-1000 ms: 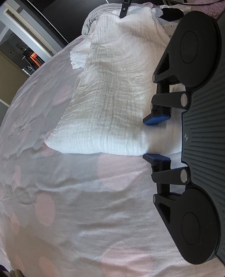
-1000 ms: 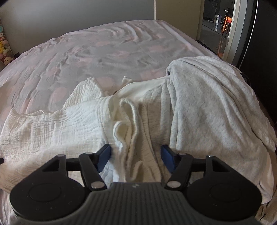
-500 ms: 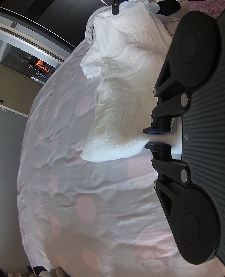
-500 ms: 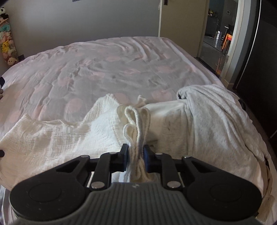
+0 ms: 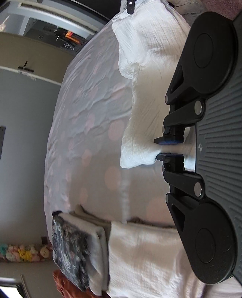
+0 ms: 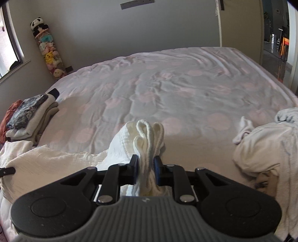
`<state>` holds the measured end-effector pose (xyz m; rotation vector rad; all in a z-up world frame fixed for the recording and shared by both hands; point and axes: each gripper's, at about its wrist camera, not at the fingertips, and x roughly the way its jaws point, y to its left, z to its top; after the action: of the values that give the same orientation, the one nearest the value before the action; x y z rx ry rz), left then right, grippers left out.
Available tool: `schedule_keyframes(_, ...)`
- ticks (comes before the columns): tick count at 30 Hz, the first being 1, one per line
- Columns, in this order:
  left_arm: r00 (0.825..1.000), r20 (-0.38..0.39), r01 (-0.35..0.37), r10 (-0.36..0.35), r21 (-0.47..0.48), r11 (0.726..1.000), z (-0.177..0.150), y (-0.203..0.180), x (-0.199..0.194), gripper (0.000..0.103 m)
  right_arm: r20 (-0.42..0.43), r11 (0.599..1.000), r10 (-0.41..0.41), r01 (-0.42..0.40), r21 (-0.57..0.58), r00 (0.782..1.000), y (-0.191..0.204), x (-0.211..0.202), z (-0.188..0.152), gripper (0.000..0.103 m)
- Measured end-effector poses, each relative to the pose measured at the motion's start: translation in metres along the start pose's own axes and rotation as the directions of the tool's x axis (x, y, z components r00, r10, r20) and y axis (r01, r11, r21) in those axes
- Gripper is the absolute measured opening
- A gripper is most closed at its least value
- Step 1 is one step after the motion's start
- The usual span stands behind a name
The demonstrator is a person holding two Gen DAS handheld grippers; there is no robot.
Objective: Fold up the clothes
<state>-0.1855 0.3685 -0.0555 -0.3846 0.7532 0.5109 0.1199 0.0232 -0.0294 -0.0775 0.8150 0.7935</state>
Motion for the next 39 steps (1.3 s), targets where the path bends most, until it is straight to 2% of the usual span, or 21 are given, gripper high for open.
schedule_keyframes(3,0.999,-0.042,-0.018,0.016,-0.049,0.999,-0.018,0.027,-0.001,0.007,-0.027,1.0,0.012,-0.012,-0.008,1.0,0.021,0.016,-0.007,0.02)
schedule_keyframes(5,0.997,-0.071,-0.02,0.015,-0.072,0.997,-0.029,0.037,0.006,0.007,-0.057,1.0,-0.015,0.015,-0.001,0.998,0.026,0.029,-0.015,0.02)
schedule_keyframes(9,0.992,-0.124,-0.026,0.013,-0.104,0.994,-0.051,0.047,0.027,0.007,-0.124,0.993,-0.066,0.078,0.091,0.99,0.01,0.054,-0.034,0.02)
schedule_keyframes(13,0.986,-0.164,-0.021,0.0,-0.125,0.992,-0.067,0.057,0.043,0.009,-0.154,0.981,-0.056,0.083,0.175,0.986,-0.005,0.068,-0.054,0.021)
schedule_keyframes(16,0.986,-0.162,0.005,-0.028,-0.138,0.99,-0.068,0.065,0.039,0.015,-0.15,0.979,-0.082,0.108,0.174,0.985,-0.004,0.067,-0.062,0.03)
schedule_keyframes(17,0.987,-0.155,0.016,-0.037,-0.135,0.991,-0.067,0.066,0.034,0.015,-0.129,0.978,-0.099,0.121,0.173,0.987,-0.003,0.061,-0.063,0.035)
schedule_keyframes(21,0.992,-0.107,0.06,-0.066,-0.059,0.996,-0.063,0.069,0.004,0.016,-0.015,0.973,-0.15,0.15,0.178,0.989,0.006,0.034,-0.069,0.037)
schedule_keyframes(25,0.995,-0.092,0.06,-0.05,0.114,0.992,-0.065,0.067,-0.014,0.016,0.095,0.979,-0.056,0.036,0.202,0.994,0.02,0.008,-0.086,0.04)
schedule_keyframes(28,0.994,-0.11,0.049,-0.018,0.279,0.959,-0.074,0.06,-0.017,0.016,0.097,0.978,0.04,-0.059,0.2,0.995,0.035,0.005,-0.108,0.04)
schedule_keyframes(30,0.993,-0.119,0.047,-0.002,0.379,0.924,-0.079,0.055,-0.019,0.016,0.064,0.982,0.069,-0.079,0.173,0.996,0.048,0.009,-0.118,0.04)
schedule_keyframes(33,0.992,-0.129,0.064,0.0,0.497,0.865,-0.087,0.045,-0.017,0.016,0.045,0.994,0.087,-0.09,0.067,0.995,0.073,0.011,-0.125,0.04)
schedule_keyframes(36,0.99,-0.142,0.079,0.01,0.605,0.792,-0.094,0.037,-0.012,0.02,0.05,0.993,0.115,-0.115,-0.011,0.992,0.09,0.013,-0.131,0.042)
schedule_keyframes(39,0.988,-0.15,0.084,0.033,0.709,0.7,-0.101,0.031,-0.004,0.032,0.035,0.991,0.122,-0.12,-0.059,0.992,0.1,0.017,-0.138,0.043)
